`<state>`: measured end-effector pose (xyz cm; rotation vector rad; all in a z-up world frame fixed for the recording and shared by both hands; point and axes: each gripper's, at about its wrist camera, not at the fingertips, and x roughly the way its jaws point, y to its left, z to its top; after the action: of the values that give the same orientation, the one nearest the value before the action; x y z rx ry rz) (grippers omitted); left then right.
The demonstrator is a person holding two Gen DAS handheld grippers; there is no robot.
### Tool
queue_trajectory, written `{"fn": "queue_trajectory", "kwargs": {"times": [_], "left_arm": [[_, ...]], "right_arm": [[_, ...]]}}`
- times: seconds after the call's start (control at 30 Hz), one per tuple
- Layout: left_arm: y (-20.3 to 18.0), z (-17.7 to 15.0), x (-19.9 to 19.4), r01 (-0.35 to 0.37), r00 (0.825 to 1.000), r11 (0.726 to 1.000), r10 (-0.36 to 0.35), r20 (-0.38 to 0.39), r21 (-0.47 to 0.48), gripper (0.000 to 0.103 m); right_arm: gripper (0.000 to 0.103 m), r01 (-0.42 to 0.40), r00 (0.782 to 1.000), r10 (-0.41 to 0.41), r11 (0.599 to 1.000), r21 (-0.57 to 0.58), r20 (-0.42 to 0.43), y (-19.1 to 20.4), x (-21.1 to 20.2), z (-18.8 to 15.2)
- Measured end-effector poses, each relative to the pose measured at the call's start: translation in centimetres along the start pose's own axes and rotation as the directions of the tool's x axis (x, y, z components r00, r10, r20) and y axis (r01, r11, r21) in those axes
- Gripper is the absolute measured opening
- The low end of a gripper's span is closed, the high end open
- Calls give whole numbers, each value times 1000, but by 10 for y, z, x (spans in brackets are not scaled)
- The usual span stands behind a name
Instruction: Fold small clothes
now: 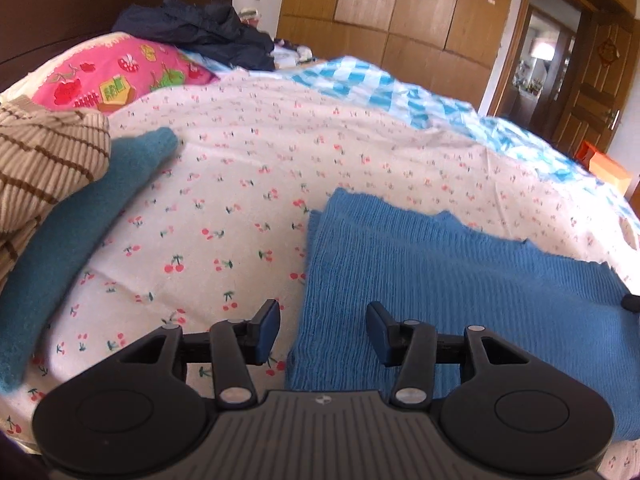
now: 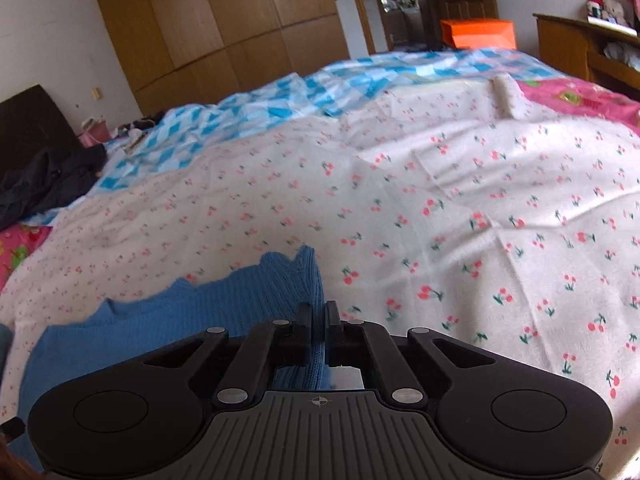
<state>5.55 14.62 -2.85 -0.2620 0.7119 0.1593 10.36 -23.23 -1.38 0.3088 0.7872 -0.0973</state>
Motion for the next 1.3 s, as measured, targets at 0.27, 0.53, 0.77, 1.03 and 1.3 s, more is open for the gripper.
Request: {"fn": "queue_trajectory", "kwargs": {"times": [0.27, 0.53, 0.77, 1.03, 1.3], "left_arm": [[11, -1, 3, 5, 998, 997, -9, -57, -71, 58], [31, -8, -19, 38, 994, 974, -60, -92, -223, 59], [40, -9, -23, 72, 990, 960, -103, -98, -272, 59], [45, -12, -23, 112, 982, 950, -151, -116, -290, 59], [48, -12, -16, 145, 972, 941, -194, -136, -305, 59]], "right_arm": [[14, 58, 998, -57, 995, -79, 8, 16, -4, -4], [23, 79, 993, -56, 968, -239, 102, 74, -43, 11], [39, -243, 970, 209, 877, -414, -126, 209, -26, -5], [47, -350, 921, 191, 787, -508, -338, 333, 32, -30], [53, -283, 914, 7, 727, -626, -406, 374, 68, -62]]}}
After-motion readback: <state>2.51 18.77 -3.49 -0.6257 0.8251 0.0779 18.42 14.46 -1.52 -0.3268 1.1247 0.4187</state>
